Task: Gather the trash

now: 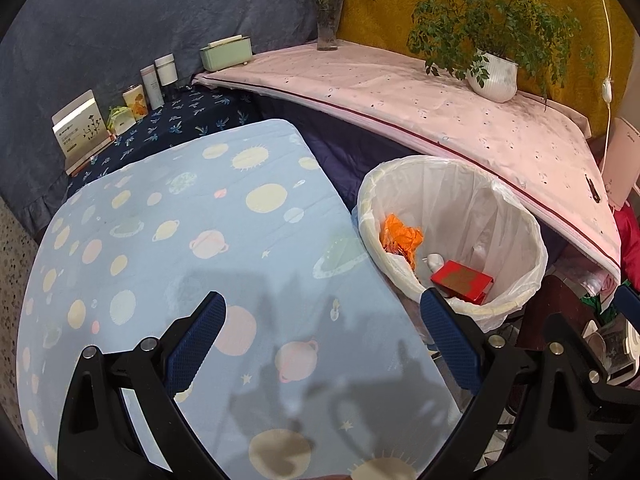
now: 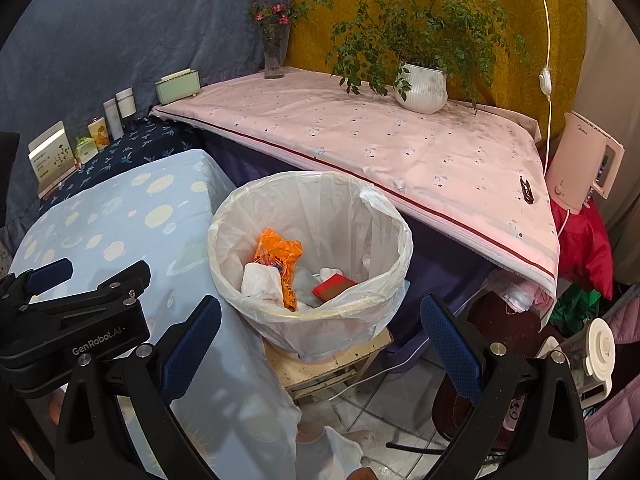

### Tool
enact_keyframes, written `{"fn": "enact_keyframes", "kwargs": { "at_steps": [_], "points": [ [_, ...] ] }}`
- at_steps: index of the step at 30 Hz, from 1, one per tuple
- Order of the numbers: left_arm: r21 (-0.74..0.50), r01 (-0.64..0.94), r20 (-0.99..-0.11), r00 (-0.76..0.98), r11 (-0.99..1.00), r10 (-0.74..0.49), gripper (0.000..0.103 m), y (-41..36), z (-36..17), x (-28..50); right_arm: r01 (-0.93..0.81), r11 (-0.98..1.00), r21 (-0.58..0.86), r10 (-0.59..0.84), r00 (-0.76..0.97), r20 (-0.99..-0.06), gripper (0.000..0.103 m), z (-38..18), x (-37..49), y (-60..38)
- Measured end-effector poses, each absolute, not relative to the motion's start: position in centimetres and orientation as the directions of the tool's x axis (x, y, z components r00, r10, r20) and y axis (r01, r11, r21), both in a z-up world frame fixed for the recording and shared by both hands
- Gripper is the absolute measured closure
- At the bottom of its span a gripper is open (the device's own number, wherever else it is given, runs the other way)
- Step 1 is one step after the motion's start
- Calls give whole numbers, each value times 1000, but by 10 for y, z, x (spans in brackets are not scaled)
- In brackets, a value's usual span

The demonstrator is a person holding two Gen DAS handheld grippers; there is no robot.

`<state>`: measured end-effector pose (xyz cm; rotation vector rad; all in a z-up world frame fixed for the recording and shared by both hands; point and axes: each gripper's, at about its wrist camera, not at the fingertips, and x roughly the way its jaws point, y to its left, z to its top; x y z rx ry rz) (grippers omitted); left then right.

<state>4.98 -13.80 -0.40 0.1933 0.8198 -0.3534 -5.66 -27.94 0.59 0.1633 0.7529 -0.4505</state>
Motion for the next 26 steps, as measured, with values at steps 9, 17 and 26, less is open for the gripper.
{"fn": "enact_keyframes", "kwargs": {
  "at_steps": [9,17,26],
  "points": [
    [45,380,-745,629,924,-222,10,-148,-6,51,468,884,-11,-343,631,-696,7,0,-58,-291],
    [58,386,-747,628,921,-217,10,-152,-7,49,472,882,-5,-341,629,-699,7,-2,-61,-294],
    [56,386,-757,618,921,-213,10,-149,-10,49,471,882,-6,-340,628,-700,7,-3,-61,-294]
  ]
}}
